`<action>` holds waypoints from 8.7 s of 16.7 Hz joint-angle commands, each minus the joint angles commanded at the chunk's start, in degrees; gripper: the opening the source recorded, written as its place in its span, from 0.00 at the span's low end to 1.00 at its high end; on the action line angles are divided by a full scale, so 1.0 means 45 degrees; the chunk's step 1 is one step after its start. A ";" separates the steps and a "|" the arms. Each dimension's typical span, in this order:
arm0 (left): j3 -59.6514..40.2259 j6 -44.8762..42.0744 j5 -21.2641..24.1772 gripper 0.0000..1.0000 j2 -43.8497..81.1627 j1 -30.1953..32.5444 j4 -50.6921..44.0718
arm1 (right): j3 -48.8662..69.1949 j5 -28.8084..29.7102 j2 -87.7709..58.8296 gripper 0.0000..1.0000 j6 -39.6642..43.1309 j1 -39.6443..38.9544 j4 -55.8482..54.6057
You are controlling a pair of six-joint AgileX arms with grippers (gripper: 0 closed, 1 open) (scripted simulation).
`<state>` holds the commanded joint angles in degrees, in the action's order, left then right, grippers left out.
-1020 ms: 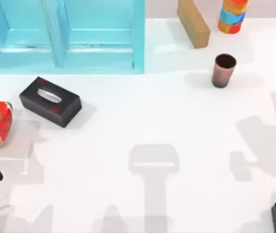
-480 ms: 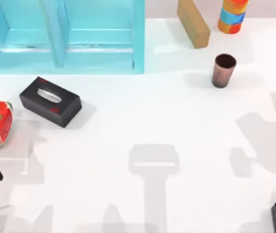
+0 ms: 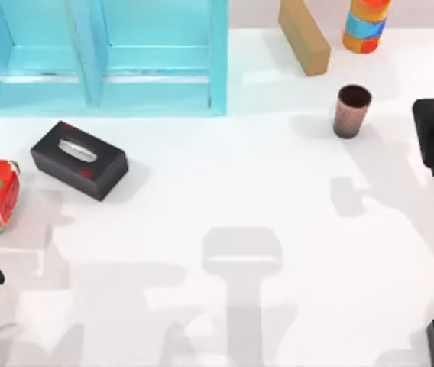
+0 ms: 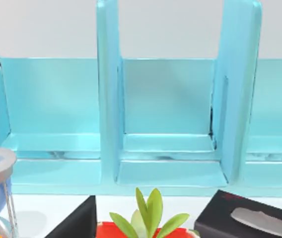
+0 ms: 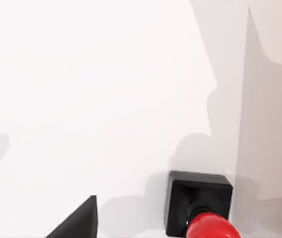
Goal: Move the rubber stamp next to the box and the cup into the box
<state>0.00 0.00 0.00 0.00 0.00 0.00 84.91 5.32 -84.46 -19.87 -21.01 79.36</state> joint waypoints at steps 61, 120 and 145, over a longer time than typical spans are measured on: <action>0.0000 0.0000 0.0000 1.00 0.0000 0.0000 0.0000 | 1.1534 -0.0559 -1.4030 0.00 0.1742 0.2233 -0.2328; 0.0000 0.0000 0.0000 1.00 0.0000 0.0000 0.0000 | -0.6494 -0.1186 -0.0261 0.00 1.1777 1.2058 -0.5427; 0.0000 0.0000 0.0000 1.00 0.0000 0.0000 0.0000 | -0.7279 -0.1181 -0.0538 1.00 1.1815 1.2084 -0.6485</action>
<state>0.00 0.00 0.00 0.00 0.00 0.00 52.15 0.01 -86.88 33.29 33.37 50.18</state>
